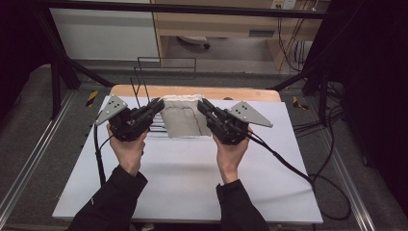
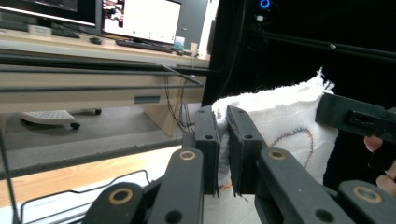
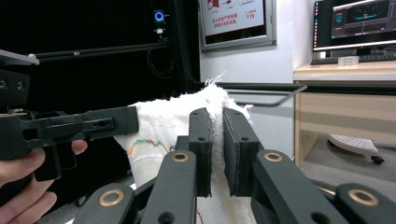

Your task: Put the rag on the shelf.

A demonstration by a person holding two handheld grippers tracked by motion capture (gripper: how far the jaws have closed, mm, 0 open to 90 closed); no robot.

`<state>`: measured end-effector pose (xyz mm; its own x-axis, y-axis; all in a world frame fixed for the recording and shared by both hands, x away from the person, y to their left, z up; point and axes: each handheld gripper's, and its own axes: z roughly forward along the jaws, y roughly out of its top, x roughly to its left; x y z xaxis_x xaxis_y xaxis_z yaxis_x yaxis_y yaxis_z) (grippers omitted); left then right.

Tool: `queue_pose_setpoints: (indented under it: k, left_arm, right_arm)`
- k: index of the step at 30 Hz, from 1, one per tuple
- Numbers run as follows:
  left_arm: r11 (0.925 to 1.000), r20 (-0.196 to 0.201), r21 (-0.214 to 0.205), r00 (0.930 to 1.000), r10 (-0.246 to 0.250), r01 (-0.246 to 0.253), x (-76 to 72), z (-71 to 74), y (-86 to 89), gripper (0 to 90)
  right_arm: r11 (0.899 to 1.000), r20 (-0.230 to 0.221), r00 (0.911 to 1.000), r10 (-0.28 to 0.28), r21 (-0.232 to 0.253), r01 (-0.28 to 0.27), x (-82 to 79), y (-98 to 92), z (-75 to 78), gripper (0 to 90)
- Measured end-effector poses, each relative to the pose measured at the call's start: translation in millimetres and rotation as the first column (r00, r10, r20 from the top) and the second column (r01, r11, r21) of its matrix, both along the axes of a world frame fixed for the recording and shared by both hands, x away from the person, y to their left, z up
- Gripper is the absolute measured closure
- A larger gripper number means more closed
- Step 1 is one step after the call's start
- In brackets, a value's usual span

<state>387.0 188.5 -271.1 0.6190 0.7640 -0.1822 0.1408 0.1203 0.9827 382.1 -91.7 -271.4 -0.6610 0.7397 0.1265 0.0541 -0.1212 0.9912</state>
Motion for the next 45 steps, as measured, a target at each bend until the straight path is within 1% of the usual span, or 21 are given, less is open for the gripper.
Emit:
queue_pose_setpoints:
  k: [11, 13, 16, 22, 29, 33, 40, 45]
  left_arm:
    - [0.9992, 0.024, -0.007, 0.9990, 0.039, -0.038, 11.2, 16.7, 14.4, 83.3]
    - [0.9989, 0.027, -0.018, 0.9987, 0.044, -0.044, 13.1, 19.2, 16.3, 83.3]
    - [0.9986, 0.033, -0.019, 0.9982, 0.051, -0.050, 15.6, 22.7, 19.1, 83.3]
    - [0.9979, 0.042, -0.019, 0.9972, 0.062, -0.061, 21.4, 32.2, 23.3, 83.3]
    - [0.9977, 0.057, -0.014, 0.9961, 0.067, -0.066, 26.2, 44.3, 27.0, 83.4]
    - [0.9971, 0.066, -0.019, 0.9951, 0.075, -0.073, 28.9, 52.1, 28.4, 83.4]
    - [0.9960, 0.083, -0.022, 0.9927, 0.088, -0.086, 34.8, 66.5, 32.1, 83.4]
    - [0.9950, 0.085, -0.017, 0.9914, 0.099, -0.098, 41.0, 75.3, 33.5, 83.4]
  right_arm:
    - [1.000, 0.029, 0.9996, -0.003, 0.015, 0.003, 10.9, 19.4, 14.6, 82.7]
    - [1.000, 0.036, 0.9994, -0.002, 0.014, 0.002, 13.3, 22.3, 17.3, 82.7]
    - [1.000, 0.037, 0.9993, -0.005, 0.019, 0.005, 17.9, 26.2, 21.0, 82.7]
    - [1.000, 0.042, 0.9991, -0.008, 0.029, 0.007, 26.4, 31.3, 25.9, 82.7]
    - [0.999, 0.048, 0.9988, -0.011, 0.040, 0.009, 35.8, 35.5, 34.9, 82.8]
    - [0.999, 0.053, 0.9985, -0.011, 0.052, 0.009, 39.6, 38.2, 42.6, 82.8]
    - [0.999, 0.071, 0.9974, -0.008, 0.053, 0.004, 47.1, 42.8, 56.8, 82.8]
    - [0.998, 0.068, 0.9976, -0.011, 0.062, 0.007, 54.6, 46.1, 63.9, 82.8]
